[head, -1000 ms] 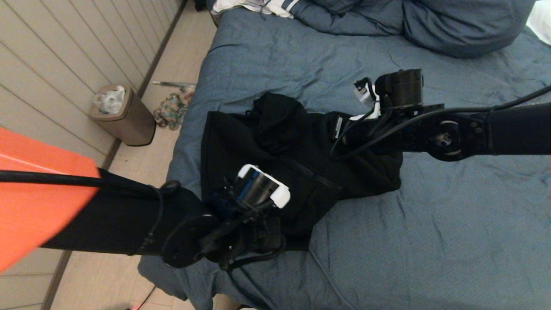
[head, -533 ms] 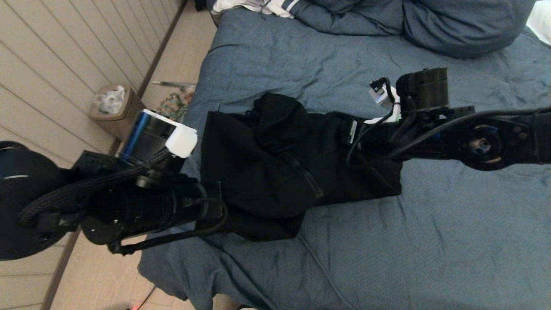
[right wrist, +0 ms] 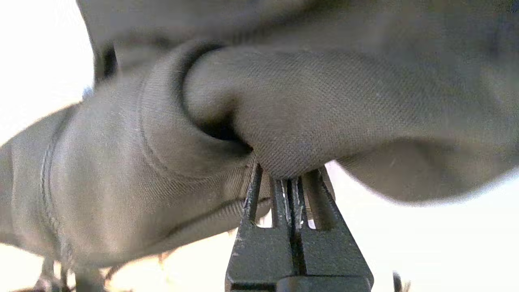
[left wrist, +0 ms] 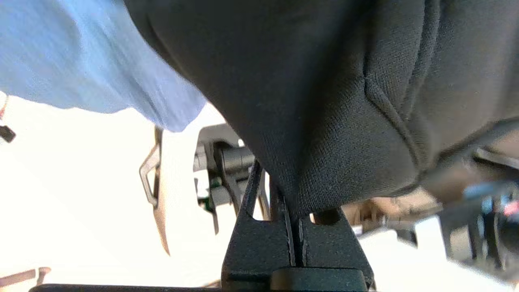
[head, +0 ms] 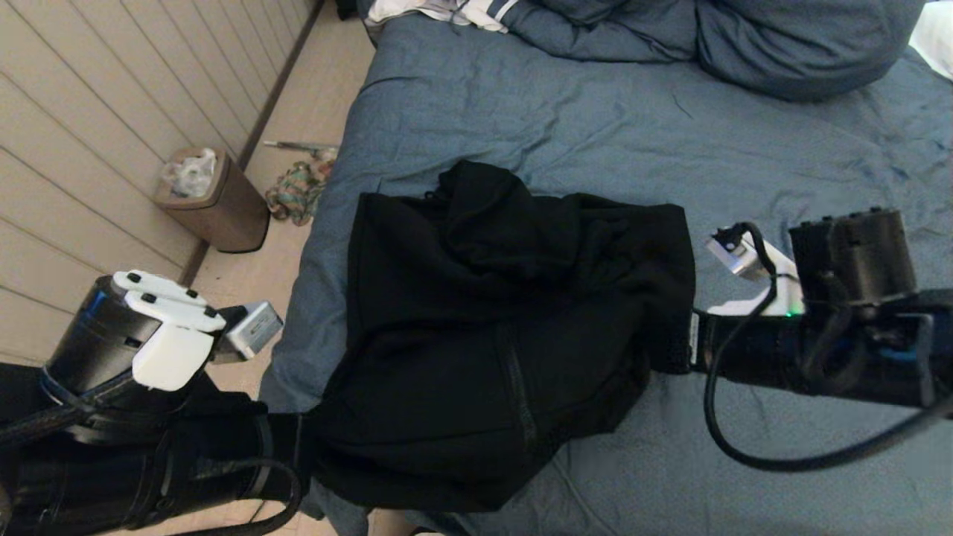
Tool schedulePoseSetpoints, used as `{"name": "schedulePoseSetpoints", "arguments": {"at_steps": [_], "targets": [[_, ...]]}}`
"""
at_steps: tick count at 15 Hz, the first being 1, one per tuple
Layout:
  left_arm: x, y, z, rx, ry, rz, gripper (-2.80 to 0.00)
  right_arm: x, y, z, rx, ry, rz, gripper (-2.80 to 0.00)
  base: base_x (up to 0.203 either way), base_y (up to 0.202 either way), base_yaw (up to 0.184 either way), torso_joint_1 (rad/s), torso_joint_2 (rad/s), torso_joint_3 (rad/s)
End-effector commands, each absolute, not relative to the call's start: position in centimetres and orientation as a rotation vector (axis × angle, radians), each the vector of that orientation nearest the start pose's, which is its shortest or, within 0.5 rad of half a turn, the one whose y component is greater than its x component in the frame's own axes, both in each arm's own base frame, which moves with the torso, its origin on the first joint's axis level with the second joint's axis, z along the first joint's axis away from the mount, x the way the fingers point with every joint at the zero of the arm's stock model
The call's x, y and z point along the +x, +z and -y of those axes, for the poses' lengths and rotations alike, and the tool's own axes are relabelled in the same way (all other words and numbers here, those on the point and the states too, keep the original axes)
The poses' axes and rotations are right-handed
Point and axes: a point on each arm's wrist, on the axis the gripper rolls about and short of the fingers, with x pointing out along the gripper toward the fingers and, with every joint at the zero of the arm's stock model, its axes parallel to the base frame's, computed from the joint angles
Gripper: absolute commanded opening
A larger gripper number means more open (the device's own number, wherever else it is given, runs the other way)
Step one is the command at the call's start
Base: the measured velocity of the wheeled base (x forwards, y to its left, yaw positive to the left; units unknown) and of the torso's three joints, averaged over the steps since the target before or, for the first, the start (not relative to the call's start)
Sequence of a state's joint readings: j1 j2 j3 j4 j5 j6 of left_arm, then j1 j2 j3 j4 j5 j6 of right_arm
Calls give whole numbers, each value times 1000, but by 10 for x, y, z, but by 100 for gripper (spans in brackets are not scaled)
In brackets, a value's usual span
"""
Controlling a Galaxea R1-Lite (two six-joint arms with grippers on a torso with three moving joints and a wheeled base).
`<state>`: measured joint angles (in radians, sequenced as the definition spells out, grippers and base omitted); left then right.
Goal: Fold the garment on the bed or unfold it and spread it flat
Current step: Fold the black sweatshirt
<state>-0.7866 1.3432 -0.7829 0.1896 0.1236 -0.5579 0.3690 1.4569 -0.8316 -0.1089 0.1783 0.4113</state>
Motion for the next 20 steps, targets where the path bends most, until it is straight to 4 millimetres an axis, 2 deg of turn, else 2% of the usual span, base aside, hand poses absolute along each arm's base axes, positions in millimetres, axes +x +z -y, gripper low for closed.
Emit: {"name": "schedulePoseSetpoints", "arguments": {"at_steps": [1,10,20], "targets": [[129,189,133,-175,-438,-846,-280,195,206,-82,342,432,-620,-280,0,0,0,0,0,0],[105,169,136,-149,-484,-941,-280,136,184,-75,300,505,-735,-280,0,0,0,0,0,0],[82,165,133,-124,-519,-1016,-280,102,171,-61,278,502,-822,-280,0,0,0,0,0,0]]}}
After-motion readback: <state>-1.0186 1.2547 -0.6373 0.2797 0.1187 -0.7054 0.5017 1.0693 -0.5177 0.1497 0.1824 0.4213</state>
